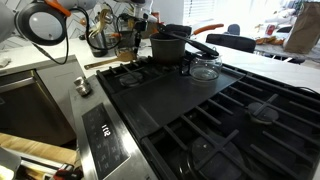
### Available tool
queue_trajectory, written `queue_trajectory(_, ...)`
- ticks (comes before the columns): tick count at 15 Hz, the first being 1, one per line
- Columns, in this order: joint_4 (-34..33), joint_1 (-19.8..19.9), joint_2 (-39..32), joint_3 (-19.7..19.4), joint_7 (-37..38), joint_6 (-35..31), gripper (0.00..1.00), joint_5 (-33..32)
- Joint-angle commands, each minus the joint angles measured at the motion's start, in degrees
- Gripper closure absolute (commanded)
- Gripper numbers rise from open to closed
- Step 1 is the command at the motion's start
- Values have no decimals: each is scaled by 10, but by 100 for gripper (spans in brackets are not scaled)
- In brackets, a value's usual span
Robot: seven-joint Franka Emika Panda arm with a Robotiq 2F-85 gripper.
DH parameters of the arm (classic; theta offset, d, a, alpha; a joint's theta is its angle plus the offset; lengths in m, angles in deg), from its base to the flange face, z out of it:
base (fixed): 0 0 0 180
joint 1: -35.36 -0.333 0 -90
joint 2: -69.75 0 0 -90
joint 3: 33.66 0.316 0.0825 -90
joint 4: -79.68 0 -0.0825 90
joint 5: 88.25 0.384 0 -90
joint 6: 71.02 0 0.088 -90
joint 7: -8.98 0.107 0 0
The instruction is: Remove the wooden spatula from the silver tin and put it on the counter
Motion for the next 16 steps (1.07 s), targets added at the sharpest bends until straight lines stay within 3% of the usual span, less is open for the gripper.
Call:
queue_trajectory(1,-11,6,-12,8,8,-6,62,8)
queue_trajectory(9,8,-2,19,10,9,-23,3,5)
queue_trajectory(16,10,-42,64,-4,-17,57,0,-34)
